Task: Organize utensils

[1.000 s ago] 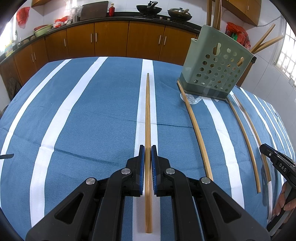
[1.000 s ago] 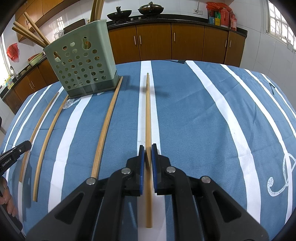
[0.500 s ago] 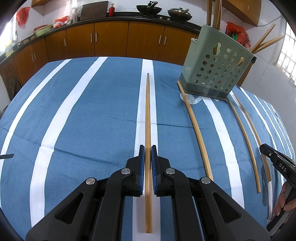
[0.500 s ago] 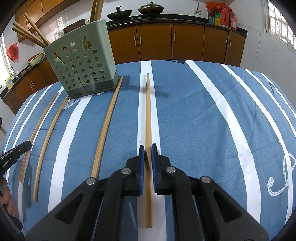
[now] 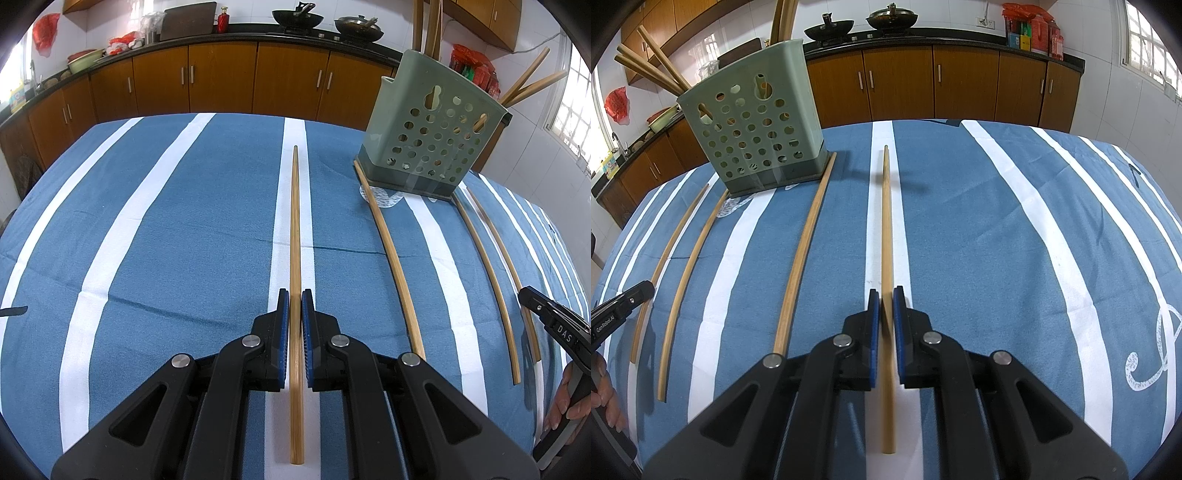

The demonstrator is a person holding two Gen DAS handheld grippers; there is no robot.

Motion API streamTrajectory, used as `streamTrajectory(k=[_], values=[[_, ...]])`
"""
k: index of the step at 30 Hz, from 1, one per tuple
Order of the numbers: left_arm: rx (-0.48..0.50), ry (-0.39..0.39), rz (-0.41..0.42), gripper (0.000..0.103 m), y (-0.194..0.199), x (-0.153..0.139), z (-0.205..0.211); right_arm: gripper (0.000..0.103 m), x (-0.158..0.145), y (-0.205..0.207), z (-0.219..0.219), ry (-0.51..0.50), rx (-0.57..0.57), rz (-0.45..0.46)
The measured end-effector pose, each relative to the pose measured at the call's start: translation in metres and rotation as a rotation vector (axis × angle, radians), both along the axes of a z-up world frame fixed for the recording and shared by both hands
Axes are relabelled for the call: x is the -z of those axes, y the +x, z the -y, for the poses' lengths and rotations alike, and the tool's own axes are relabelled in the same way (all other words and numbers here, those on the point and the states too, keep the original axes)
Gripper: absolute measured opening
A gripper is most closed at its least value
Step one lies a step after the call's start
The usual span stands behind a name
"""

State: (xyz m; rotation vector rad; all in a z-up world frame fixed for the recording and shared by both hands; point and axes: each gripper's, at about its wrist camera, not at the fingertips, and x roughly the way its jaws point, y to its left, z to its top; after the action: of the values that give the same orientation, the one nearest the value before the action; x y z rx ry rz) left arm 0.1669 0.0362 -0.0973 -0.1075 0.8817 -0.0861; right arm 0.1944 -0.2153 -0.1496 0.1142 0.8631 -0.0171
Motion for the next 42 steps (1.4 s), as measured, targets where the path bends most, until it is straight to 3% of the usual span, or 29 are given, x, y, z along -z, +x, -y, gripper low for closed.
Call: streamTrajectory(k=[17, 29, 42], values=[[-0.001, 0.082, 0.001, 0.008, -0.004, 0.0, 0.007, 0.01, 0.001, -0.002, 0.0, 0.0, -0.005, 0.0], [0.021, 0.048, -0.003, 0.007, -0.011, -0.004, 0.005, 0.008, -0.005, -0.015, 0.006, 0.037, -0.018, 0.025], [0.007, -0.031, 0.194, 0.007, -0.025, -0.075, -0.008, 0.008, -0.075, -0.032, 0.021, 0.072, 0.014, 0.238]])
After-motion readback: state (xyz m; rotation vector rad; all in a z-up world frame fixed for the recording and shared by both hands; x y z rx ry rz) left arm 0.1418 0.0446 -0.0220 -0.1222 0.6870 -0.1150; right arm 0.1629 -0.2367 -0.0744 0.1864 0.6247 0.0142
